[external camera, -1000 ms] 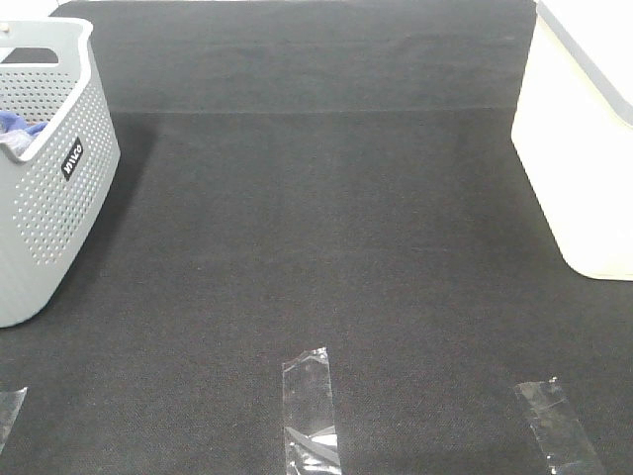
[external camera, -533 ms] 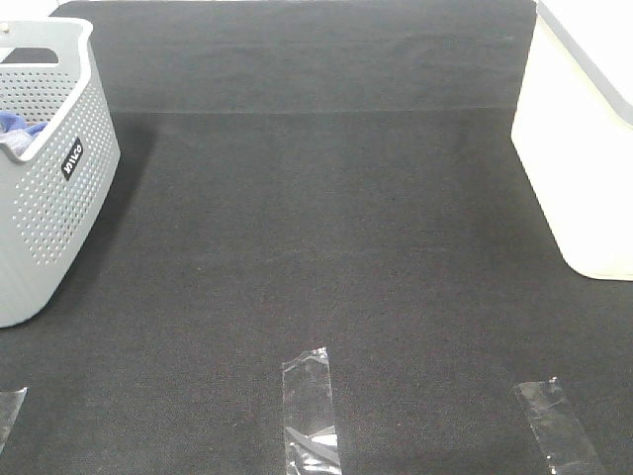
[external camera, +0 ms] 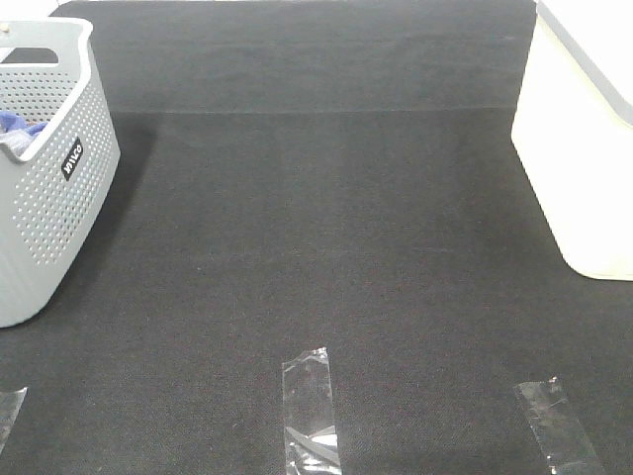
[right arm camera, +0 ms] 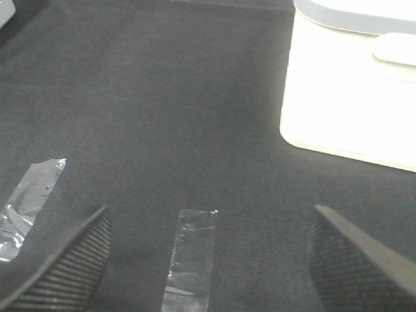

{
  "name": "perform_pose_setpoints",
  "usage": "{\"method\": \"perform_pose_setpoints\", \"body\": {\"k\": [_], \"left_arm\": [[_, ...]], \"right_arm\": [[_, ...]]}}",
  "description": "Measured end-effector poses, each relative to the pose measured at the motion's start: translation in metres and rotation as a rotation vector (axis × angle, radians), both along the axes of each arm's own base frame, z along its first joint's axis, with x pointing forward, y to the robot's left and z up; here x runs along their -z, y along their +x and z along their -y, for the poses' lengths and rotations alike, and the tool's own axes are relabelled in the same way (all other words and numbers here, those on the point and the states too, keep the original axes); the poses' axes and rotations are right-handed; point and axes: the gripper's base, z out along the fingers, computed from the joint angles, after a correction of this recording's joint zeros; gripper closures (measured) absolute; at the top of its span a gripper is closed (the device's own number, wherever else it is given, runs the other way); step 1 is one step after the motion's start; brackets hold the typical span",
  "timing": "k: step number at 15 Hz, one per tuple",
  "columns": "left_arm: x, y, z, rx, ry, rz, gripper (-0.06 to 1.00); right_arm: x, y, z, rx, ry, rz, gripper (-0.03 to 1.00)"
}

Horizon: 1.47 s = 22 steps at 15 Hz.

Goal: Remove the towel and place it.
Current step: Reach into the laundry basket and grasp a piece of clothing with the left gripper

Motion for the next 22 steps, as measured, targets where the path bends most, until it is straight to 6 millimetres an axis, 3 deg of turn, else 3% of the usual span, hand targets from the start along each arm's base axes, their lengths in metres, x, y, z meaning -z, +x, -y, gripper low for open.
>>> {"method": "perform_pose_setpoints", "body": {"k": [2,5,11,16,22], "left_arm": [[-0.023,0.015,-0.004,-0.039,0.024,0.139,0.41],[-0.049,0.061,-0.006,-0.070,0.057,0.217,0.41],[-0.082,0.191,-0.010,-0.118,0.107,-0.017,0.41],[-0.078,0.305,-0.020,-0.258,0.152,-0.345,0.41],[-0.053,0.406,-0.029,-0.376,0.223,-0.567,0.41]], "right_arm": [[0.000,0.000,0.000,-0.001,0.001,0.000,0.19],[0.000,0.000,0.000,-0.001,0.002,0.000,0.19],[0.000,0.000,0.000,-0.002,0.002,0.000,0.19],[0.000,0.000,0.000,-0.002,0.002,0.000,0.19],[0.000,0.000,0.000,-0.002,0.002,0.000,0.19]]}}
